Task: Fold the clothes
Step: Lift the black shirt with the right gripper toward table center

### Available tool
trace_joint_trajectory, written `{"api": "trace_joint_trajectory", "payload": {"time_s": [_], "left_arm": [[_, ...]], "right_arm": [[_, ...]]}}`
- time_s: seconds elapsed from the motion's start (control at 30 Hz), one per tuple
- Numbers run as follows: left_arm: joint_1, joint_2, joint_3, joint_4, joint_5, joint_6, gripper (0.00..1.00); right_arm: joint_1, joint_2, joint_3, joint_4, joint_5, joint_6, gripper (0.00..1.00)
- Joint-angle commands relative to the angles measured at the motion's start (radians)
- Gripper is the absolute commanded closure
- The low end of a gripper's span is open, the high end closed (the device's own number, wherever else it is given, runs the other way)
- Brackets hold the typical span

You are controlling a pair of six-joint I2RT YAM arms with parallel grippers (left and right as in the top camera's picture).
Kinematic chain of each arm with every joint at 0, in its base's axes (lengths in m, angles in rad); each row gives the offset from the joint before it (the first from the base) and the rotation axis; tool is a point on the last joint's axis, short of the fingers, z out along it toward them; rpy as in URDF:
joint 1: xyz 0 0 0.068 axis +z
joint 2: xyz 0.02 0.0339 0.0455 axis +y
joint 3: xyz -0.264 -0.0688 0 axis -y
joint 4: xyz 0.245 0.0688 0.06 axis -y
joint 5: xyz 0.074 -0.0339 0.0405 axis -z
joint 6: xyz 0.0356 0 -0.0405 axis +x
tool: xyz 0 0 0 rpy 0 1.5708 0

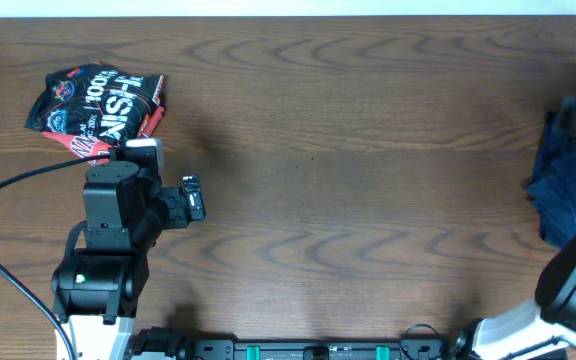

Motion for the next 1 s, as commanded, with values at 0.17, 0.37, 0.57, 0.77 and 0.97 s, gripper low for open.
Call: {"api": "trace_joint_trajectory", "payload": {"time_s": [0.17,0.37,0.57,0.77,0.97], "left_arm": [[0.005,-0.002,0.021,0.010,0.010,-0.009,0.02],[0.005,-0.002,0.021,0.011,0.010,-0.009,0.02],[0.005,-0.002,0.021,0.010,0.010,-0.009,0.02],[0.005,-0.002,0.021,0.011,0.010,-0.009,0.02],[0.005,-0.002,0.021,0.015,0.010,-0.009,0.02]], "right_arm": [[0.454,-0.152,0.263,-0.344,-0.458,-0.369,0.99],[0.663,-0.114,0.257,-0.414,-0.369,-0.350,0.99],[0.772,-0.048,0.257,-0.437,-0.369,-0.305,0.99],[0.843,-0.018,0.257,-0.460,-0.373,-0.302,0.99],[0.906,-0.022,0.261,-0.423,-0.413,-0.301,0.99]]}}
